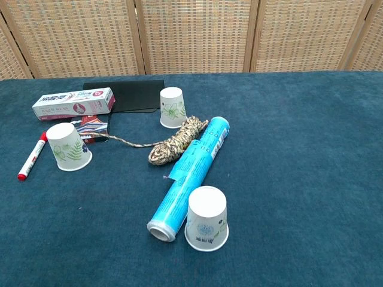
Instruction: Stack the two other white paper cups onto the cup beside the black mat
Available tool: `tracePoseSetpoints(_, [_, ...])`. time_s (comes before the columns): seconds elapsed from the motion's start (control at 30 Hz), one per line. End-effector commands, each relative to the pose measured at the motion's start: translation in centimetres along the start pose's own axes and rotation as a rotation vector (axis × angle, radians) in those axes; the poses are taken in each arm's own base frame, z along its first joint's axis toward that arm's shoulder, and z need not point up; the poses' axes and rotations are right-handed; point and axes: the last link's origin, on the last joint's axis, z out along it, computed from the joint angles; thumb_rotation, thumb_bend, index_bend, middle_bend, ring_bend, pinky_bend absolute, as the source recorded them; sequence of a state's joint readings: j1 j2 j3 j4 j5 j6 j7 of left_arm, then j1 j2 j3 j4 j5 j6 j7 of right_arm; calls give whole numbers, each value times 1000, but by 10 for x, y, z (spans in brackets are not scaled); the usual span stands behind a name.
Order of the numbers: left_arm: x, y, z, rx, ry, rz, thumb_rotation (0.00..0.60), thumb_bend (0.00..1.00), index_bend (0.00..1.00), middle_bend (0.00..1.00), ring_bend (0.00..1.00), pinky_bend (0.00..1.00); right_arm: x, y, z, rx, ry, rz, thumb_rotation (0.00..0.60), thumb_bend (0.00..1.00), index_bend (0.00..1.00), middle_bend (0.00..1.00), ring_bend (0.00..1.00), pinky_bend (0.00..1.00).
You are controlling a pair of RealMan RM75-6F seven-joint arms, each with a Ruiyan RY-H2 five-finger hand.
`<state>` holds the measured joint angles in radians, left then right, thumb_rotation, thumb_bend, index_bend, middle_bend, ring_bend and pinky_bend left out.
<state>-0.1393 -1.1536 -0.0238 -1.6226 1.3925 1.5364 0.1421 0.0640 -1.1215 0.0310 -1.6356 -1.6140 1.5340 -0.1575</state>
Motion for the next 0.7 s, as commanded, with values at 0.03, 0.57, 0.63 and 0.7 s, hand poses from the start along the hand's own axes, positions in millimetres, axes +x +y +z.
tracePoseSetpoints(0.03, [0, 0, 0, -1, -2, 1, 600, 0, 0, 0, 0, 0, 0, 0, 0, -1, -2, 0, 600, 0, 0, 0, 0, 0])
tracePoseSetpoints(0.57, [-16, 67, 27, -426, -64, 72, 600, 0, 0, 0, 0, 0, -1, 0, 2, -11, -14, 3, 600, 0, 0, 0, 0, 0])
tracePoseSetpoints(0.63, [-18, 92, 36, -561, -73, 94, 600, 0, 0, 0, 0, 0, -2, 0, 4, -15, -17, -2, 600, 0, 0, 0, 0, 0])
tracePoseSetpoints(0.7, [-20, 122, 44, -714, -73, 118, 600, 0, 5, 0, 0, 2, -4, 1, 5, -22, -20, -7, 600, 0, 0, 0, 0, 0])
